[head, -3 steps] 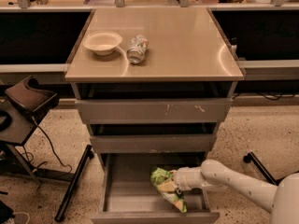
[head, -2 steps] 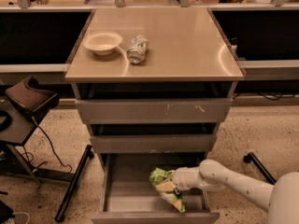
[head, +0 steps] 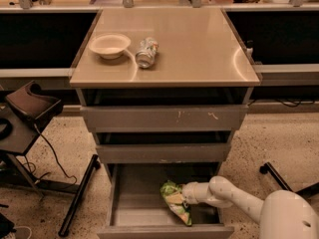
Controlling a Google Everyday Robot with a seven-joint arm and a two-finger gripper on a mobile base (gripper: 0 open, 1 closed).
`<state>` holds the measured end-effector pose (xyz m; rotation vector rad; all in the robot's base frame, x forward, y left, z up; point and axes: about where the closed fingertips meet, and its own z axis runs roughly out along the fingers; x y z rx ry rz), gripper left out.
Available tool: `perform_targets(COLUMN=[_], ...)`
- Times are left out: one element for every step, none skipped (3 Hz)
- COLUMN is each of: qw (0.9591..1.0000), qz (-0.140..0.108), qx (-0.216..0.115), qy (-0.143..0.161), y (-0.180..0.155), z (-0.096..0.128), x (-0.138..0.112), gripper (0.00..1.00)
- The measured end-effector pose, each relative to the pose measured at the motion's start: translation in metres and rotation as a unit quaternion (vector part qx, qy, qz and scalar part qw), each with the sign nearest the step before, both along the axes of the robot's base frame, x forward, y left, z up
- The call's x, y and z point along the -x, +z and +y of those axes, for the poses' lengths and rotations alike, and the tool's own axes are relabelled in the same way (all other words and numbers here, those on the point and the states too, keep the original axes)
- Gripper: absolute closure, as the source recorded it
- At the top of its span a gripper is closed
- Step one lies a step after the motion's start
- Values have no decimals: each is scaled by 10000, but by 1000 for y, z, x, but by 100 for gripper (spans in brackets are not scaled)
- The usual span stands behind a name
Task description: Place green rice chip bag into bottom drawer
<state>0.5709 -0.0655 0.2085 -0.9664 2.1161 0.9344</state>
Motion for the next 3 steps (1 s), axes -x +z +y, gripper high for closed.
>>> perform_targets(qw=[9995,9994,9994], qz=[-155,-157,-157], qx=[-14,-9,-9], qy=[-292,-320,-320], y=[-36,-37,-37], z=[-9,-10,-10], x=[-11,-12,-12], gripper=[100,81,57])
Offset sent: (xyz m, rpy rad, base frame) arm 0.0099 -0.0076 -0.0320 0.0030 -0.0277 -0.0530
